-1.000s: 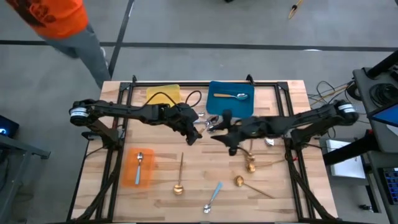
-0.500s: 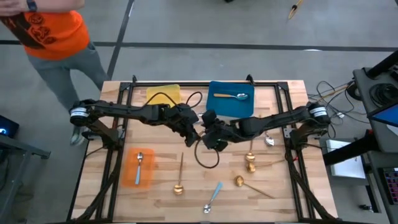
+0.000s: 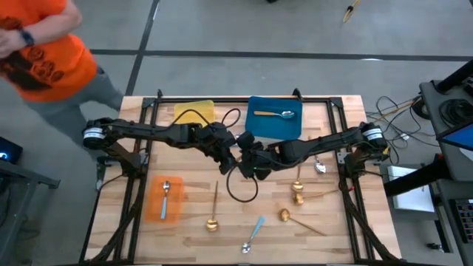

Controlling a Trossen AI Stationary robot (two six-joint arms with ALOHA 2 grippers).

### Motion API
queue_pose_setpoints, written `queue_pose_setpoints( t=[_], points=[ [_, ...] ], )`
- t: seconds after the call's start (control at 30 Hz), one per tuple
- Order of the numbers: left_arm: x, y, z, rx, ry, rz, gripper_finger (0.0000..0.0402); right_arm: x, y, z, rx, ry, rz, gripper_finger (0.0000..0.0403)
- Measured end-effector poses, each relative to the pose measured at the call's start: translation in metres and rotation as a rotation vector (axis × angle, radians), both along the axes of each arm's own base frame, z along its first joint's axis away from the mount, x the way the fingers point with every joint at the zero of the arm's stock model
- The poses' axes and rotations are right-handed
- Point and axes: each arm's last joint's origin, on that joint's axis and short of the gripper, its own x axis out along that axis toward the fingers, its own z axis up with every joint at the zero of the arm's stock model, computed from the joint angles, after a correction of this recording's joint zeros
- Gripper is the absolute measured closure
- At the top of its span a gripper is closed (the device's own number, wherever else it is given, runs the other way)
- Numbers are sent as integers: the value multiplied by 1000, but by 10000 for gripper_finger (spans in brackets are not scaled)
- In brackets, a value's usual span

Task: Sort silverware by color (type)
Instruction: Put the orange spoon into the blue bin

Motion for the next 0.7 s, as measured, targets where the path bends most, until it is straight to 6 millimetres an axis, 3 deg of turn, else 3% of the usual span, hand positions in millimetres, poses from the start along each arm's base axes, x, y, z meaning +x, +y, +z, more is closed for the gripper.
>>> queue_pose_setpoints(
  t=[0.2, 0.33, 0.7],
  points=[
    [-1, 0, 1, 19, -6, -15, 376, -1, 0, -1, 3, 15, 10, 381],
    [-2, -1, 4, 45, -26, -40, 354, 1, 0, 2, 9, -23, -9, 385],
    [-26, 6, 45, 253, -186, -86, 267, -10, -13, 1, 38, 53, -80, 385]
  ],
)
